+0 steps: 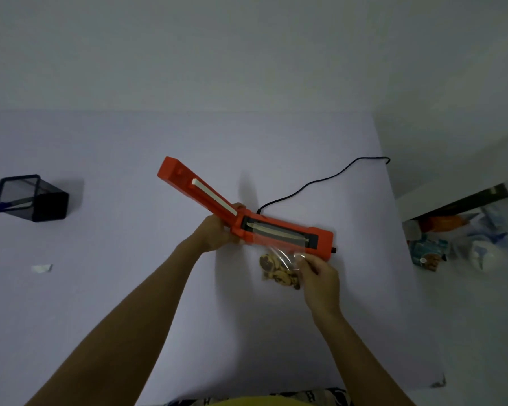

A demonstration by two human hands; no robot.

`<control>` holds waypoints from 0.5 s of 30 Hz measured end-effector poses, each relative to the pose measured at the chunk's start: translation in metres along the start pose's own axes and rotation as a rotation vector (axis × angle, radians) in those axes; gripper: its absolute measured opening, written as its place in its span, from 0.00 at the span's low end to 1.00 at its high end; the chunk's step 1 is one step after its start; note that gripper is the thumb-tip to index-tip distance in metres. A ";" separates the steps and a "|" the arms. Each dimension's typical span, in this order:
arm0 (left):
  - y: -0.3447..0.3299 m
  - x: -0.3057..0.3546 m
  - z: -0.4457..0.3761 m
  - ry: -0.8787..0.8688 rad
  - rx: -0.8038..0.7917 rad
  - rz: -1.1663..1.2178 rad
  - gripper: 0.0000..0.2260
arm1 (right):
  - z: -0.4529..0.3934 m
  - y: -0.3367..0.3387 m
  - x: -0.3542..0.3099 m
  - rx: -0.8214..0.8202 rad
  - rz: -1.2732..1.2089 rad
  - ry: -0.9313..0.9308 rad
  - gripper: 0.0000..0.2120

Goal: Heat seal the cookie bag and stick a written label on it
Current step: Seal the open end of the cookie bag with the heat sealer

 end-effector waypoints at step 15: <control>-0.001 -0.001 0.001 -0.036 0.030 -0.030 0.33 | 0.019 -0.015 -0.049 -0.096 0.010 0.151 0.06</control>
Point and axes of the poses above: each hand's wrist, its own z-axis away from the middle knuckle, its own y-axis out of the back of the hand, x = y × z, the point moved 3 cm from there along -z, towards the middle knuckle, and after that the axes turned 14 degrees about -z, right-handed, at the moved point
